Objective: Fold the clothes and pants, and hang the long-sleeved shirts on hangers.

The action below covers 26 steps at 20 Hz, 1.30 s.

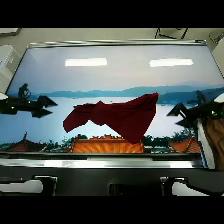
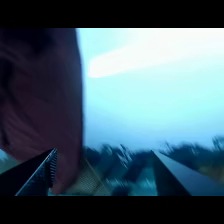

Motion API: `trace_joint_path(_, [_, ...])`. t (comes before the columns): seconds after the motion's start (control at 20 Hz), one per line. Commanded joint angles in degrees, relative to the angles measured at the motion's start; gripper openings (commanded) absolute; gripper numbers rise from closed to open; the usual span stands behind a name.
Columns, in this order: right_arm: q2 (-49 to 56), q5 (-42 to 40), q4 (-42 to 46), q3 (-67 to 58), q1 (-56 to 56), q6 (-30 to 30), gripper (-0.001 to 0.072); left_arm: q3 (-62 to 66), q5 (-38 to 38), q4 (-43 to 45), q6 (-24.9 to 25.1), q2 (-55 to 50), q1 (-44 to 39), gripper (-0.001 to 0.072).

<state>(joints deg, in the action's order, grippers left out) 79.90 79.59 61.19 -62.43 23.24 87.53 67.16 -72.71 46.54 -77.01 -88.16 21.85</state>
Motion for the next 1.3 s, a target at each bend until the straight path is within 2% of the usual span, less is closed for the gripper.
trace_joint_path(0.0, [-3.5, 3.5, -0.6, 12.0, 2.1, -2.7, 0.0709, -6.2, -6.2, 5.9, -0.1, 0.0, 4.6, 0.0656])
trace_joint_path(0.25, [-3.7, 0.2, -7.2, 19.1, 2.1, -4.0, 0.0709, -18.1, 3.5, -6.2, 7.1, -0.3, -1.1, 0.0655])
trace_joint_path(0.4, [-3.7, -1.9, -7.1, 20.1, 1.3, -3.8, 0.0708, -18.2, 7.4, -9.8, 7.6, -0.4, -4.9, 0.0628])
trace_joint_path(0.5, [-3.7, -4.4, -6.7, 21.1, -3.8, -4.0, 0.0709, -18.2, 9.9, -11.3, 7.6, -0.4, -6.6, 0.0457])
trace_joint_path(0.55, [-3.7, -6.4, -6.9, 21.7, -7.5, -4.0, 0.0709, -18.2, 10.5, -11.7, 7.6, -0.4, -7.4, 0.0314])
trace_joint_path(0.6, [-3.7, -8.2, -7.4, 22.0, -10.8, -3.8, 0.0709, -18.2, 10.4, -11.9, 7.6, -0.4, -7.8, 0.0122])
trace_joint_path(0.65, [-3.7, -9.9, -7.9, 22.0, -13.9, -3.7, 0.071, -18.2, 10.1, -11.9, 7.7, -0.2, -8.0, 0.0028])
trace_joint_path(0.85, [-2.5, -18.0, -13.4, 22.0, -22.8, -0.9, 0.0708, -17.8, 8.9, -11.9, 9.2, 1.8, -8.0, 0.0028])
trace_joint_path(0.95, [-0.7, -21.1, -19.1, 22.0, -26.3, -0.8, 0.07, -17.8, 8.9, -11.9, 9.1, 3.5, -8.0, 0.0028])
trace_joint_path(1.0, [0.0, -21.9, -21.7, 21.9, -27.9, -0.8, 0.0654, -17.8, 8.9, -11.9, 9.2, 4.5, -8.0, 0.0028])
trace_joint_path(1.05, [0.3, -23.1, -23.3, 21.9, -29.4, -0.8, 0.0493, -17.7, 8.9, -11.9, 9.2, 5.5, -8.0, 0.0028])
trace_joint_path(1.1, [0.2, -24.2, -23.9, 21.6, -30.4, -0.8, 0.0216, -17.7, 8.9, -12.0, 9.6, 6.7, -8.0, 0.0027])
trace_joint_path(1.15, [0.2, -23.4, -23.9, 20.5, -30.3, -1.3, 0.0055, -17.3, 8.9, -12.0, 9.6, 8.1, -8.0, 0.0027])
trace_joint_path(1.25, [-0.9, -19.1, -20.6, 14.6, -29.1, -3.6, 0.0044, -13.9, 8.9, -12.0, 9.6, 12.5, -8.0, 0.0026])
